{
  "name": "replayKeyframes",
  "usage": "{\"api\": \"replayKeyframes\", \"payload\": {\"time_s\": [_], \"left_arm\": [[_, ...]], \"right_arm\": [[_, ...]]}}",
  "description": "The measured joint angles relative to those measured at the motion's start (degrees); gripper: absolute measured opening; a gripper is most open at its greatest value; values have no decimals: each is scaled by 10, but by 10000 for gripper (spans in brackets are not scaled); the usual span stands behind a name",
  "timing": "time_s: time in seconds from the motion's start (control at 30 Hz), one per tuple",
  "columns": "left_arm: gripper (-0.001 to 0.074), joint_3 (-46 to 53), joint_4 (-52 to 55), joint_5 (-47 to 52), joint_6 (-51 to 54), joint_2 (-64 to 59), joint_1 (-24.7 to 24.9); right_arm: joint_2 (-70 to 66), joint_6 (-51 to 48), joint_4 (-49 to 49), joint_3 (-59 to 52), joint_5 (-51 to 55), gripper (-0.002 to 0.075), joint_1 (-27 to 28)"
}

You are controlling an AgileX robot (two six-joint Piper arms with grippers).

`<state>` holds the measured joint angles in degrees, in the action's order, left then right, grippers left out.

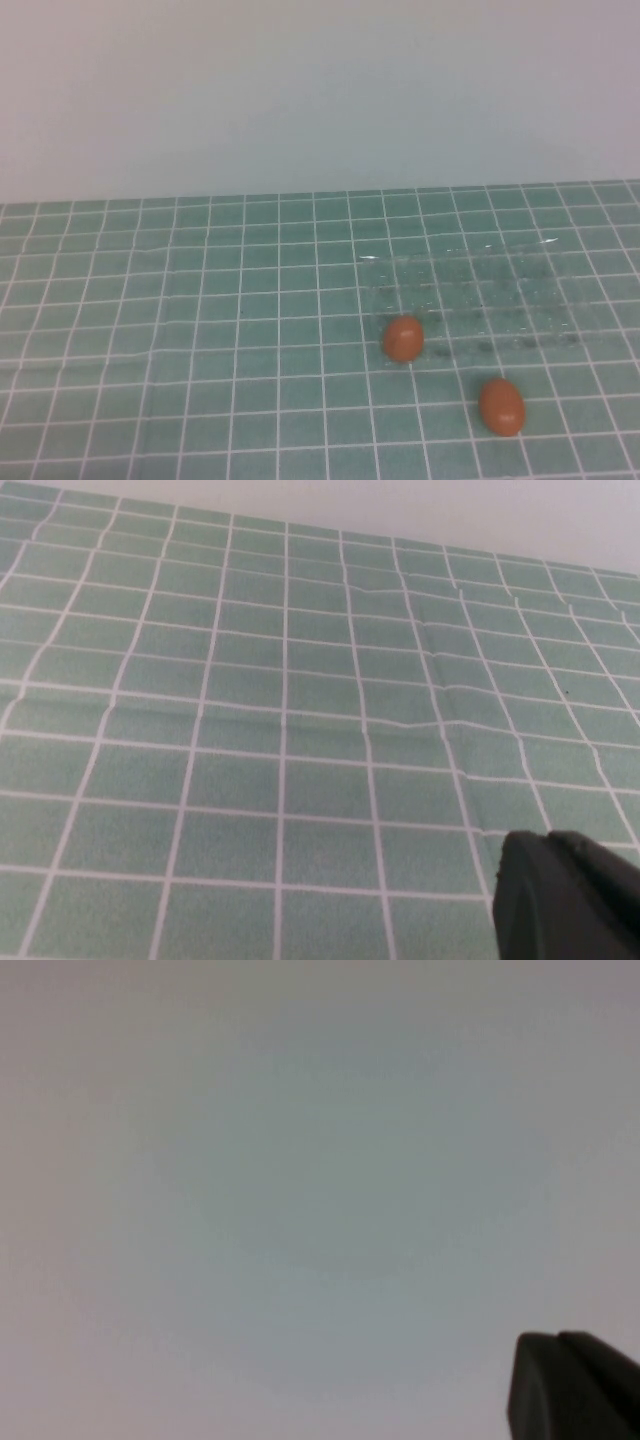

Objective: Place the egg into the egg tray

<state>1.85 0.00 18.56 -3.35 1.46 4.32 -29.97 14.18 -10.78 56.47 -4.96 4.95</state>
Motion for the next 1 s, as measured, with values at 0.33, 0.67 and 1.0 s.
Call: {"api": "replayKeyframes", "payload": {"time_s": [0.33, 0.67, 1.0], "left_arm": [[-1, 0, 0, 0, 0, 0, 0], [-1, 0, 0, 0, 0, 0, 0], [-1, 0, 0, 0, 0, 0, 0]], "right_arm": [[-24, -1, 0, 0, 132, -1, 0], [-54, -3, -18, 1, 101, -1, -4], [-180, -117, -96, 2, 278, -1, -199]]}}
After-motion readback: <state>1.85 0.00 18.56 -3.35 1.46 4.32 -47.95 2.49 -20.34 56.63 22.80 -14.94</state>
